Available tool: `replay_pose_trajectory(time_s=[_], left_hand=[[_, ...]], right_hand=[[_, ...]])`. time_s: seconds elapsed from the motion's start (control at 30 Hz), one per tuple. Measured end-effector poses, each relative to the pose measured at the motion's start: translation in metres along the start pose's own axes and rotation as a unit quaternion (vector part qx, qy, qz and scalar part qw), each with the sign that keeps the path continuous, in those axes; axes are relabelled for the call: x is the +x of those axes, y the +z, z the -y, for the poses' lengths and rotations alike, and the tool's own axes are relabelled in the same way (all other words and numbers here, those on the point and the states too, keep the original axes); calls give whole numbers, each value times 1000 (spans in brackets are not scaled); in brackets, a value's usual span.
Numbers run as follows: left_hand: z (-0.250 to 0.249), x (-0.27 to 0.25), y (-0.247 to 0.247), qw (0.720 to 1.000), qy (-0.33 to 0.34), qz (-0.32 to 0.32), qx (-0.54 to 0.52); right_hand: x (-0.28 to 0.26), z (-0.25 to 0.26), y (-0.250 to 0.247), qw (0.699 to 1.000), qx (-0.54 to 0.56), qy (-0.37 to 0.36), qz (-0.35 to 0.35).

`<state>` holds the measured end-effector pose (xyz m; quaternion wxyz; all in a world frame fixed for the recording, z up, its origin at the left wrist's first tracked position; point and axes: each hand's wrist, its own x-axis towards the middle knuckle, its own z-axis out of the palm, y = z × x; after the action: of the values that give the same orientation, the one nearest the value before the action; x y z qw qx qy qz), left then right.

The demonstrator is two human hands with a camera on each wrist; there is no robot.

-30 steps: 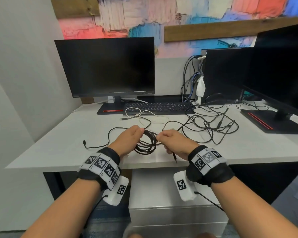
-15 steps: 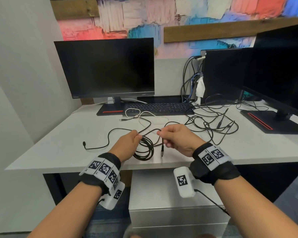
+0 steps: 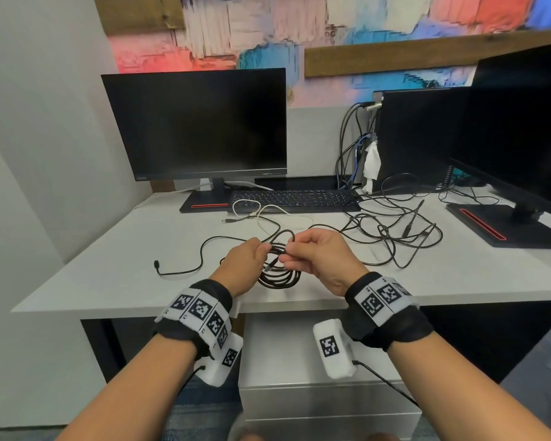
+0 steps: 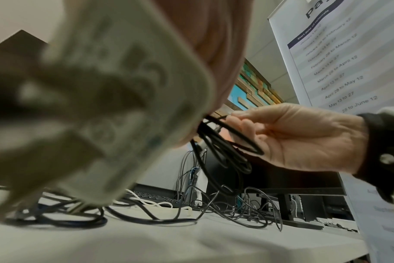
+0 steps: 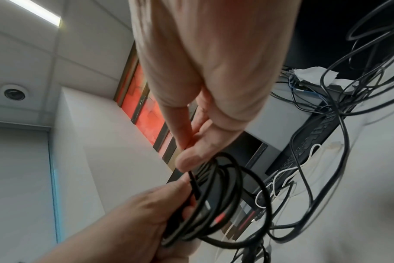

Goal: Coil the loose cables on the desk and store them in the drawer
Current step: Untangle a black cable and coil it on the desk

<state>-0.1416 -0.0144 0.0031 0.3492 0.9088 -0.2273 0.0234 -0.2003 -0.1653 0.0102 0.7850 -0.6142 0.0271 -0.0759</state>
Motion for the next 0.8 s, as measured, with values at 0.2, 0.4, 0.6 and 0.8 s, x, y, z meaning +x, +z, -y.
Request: replay_pose_trajectory(time_s=[0.2, 0.4, 0.6, 0.8], left_hand=[[-1, -1, 0, 999, -14, 1, -51], [-7, -2, -2, 983, -2, -2, -186], [-8, -1, -5, 972, -2, -26, -232], [-6, -1, -8, 967, 8, -26, -254]], right_hand=[[4, -2, -3, 943, -312, -104, -47], [4, -7, -3, 972, -208, -106, -7], [-5, 1, 2, 984, -165, -51, 52], [-2, -2, 3, 982, -183, -13, 54]])
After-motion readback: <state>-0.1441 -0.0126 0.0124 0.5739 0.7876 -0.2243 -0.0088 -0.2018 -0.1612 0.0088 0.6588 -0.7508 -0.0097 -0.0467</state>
